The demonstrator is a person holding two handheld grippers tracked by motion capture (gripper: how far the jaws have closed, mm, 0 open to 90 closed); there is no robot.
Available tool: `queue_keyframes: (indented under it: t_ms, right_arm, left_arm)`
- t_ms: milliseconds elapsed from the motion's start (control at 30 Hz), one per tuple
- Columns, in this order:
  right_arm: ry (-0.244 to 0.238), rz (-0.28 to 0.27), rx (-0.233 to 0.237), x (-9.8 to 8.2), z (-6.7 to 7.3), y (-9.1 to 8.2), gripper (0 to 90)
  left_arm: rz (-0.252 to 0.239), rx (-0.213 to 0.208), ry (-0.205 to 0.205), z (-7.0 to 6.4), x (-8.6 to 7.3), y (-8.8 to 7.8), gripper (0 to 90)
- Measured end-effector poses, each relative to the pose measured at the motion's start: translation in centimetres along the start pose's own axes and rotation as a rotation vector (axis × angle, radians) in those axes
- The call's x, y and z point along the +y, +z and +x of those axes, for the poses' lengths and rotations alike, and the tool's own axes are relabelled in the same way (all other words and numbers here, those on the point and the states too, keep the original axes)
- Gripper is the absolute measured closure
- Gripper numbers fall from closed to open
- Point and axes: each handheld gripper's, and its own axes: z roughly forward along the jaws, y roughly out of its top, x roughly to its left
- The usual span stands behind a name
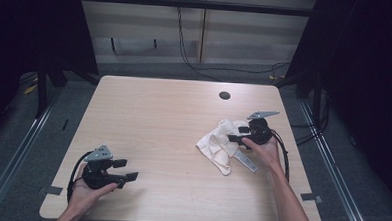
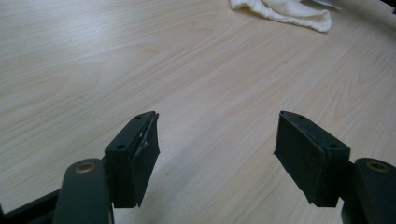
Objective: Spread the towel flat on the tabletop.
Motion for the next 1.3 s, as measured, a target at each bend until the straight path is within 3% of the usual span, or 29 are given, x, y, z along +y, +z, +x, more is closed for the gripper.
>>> queue_keyframes:
  t_ms: [133,167,267,300,333,367,400,500,567,1033,1300]
  right_arm:
    - [-0.007,0.034,-0.005,0.0,0.2,1.2,33.2]
    - [0.003,0.082,-0.033,-0.4,0.1,2.1,32.9]
    - [0.019,0.074,-0.026,-0.7,-0.1,2.6,37.0]
    - [0.018,0.065,-0.036,-0.7,-0.1,2.6,47.6]
    - [0.018,0.065,-0.036,-0.7,-0.1,2.6,47.6]
    - [-0.006,0.079,-0.033,-0.7,0.1,2.6,58.7]
    - [-0.006,0.079,-0.033,-0.7,0.1,2.6,58.7]
    - [-0.004,0.073,-0.017,-1.0,0.4,2.5,73.9]
    - [0.020,0.052,0.001,-1.3,0.4,2.4,76.3]
    - [-0.001,0.050,0.046,-2.0,3.4,2.7,79.9]
    - [-0.045,0.068,0.101,-1.5,6.2,3.3,79.5]
  left_arm:
    - [-0.005,0.000,-0.001,0.1,0.0,-0.2,30.0]
    - [-0.005,0.004,0.000,0.1,-0.1,-0.2,30.0]
    - [-0.004,0.003,0.000,0.1,-0.1,-0.3,29.9]
    - [-0.007,0.001,-0.002,0.1,-0.1,-0.3,29.9]
    - [-0.008,0.000,-0.001,0.2,-0.1,-0.3,29.9]
    - [-0.004,0.001,-0.002,0.2,-0.1,-0.2,30.0]
    - [-0.004,0.001,-0.002,0.2,-0.1,-0.2,29.9]
    - [-0.003,-0.003,0.004,0.2,-0.1,-0.2,29.9]
    - [-0.005,-0.006,0.010,0.1,-0.1,-0.2,29.7]
    - [0.002,0.002,0.016,-0.2,0.0,0.0,32.3]
    - [-0.002,0.000,0.045,-0.4,0.2,-0.1,45.4]
